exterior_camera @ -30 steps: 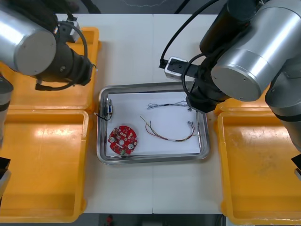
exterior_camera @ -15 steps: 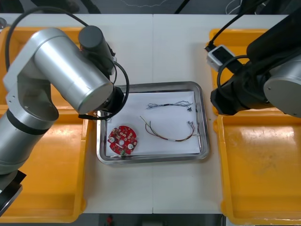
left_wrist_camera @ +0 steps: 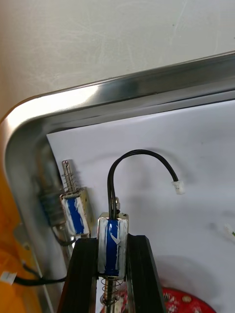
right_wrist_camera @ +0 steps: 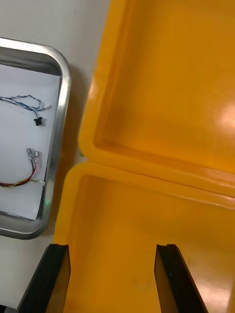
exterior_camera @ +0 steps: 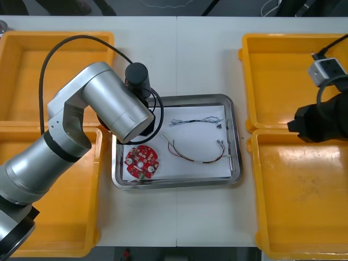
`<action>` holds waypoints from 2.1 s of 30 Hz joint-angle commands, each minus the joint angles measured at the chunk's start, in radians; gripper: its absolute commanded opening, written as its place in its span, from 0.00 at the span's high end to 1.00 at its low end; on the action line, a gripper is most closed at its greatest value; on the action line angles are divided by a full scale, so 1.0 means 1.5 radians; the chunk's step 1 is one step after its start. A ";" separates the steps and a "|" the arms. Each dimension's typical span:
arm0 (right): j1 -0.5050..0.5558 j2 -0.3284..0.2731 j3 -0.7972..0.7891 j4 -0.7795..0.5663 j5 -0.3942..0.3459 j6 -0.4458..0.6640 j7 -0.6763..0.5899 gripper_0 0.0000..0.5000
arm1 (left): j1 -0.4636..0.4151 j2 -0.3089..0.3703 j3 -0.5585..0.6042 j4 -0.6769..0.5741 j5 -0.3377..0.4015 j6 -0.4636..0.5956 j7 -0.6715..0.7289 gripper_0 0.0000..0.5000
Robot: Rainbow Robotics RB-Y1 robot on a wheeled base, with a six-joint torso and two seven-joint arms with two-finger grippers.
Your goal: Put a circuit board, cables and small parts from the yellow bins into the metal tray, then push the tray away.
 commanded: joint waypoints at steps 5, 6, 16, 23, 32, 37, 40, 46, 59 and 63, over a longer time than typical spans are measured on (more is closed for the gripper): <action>0.100 -0.033 -0.142 -0.030 -0.029 0.002 -0.016 0.00 | 0.006 -0.018 -0.035 0.023 -0.026 -0.053 0.074 1.00; 0.111 -0.032 -0.155 -0.031 -0.029 0.002 -0.017 0.00 | 0.006 -0.018 -0.037 0.023 -0.026 -0.054 0.077 1.00; 0.172 -0.032 -0.189 -0.030 0.017 0.002 -0.014 0.00 | 0.006 -0.018 -0.045 0.022 -0.033 -0.063 0.095 0.00; 0.203 -0.032 -0.195 -0.027 0.026 0.002 -0.012 0.00 | 0.006 -0.020 -0.044 0.019 -0.034 -0.063 0.105 0.00; 0.213 -0.032 -0.195 -0.025 0.019 0.002 -0.015 0.00 | 0.006 -0.019 -0.019 -0.035 -0.044 0.002 0.105 0.00; 0.213 -0.032 -0.195 -0.025 0.012 0.002 -0.016 0.00 | 0.006 -0.011 0.043 -0.091 -0.014 0.074 0.066 0.00; 0.214 -0.032 -0.195 -0.025 0.010 0.002 -0.016 0.00 | 0.007 -0.005 0.096 -0.123 0.014 0.129 0.018 0.00; 0.210 -0.032 -0.195 -0.025 0.008 0.002 -0.012 0.00 | 0.007 0.017 0.204 -0.184 0.087 0.169 -0.053 0.00; 0.188 -0.055 -0.150 -0.092 -0.029 0.002 -0.011 0.00 | 0.090 0.109 0.383 -0.287 0.199 0.169 -0.186 0.00; 0.165 -0.059 -0.099 -0.128 -0.040 0.002 -0.010 0.00 | 0.127 0.137 0.424 -0.303 0.225 0.169 -0.205 0.00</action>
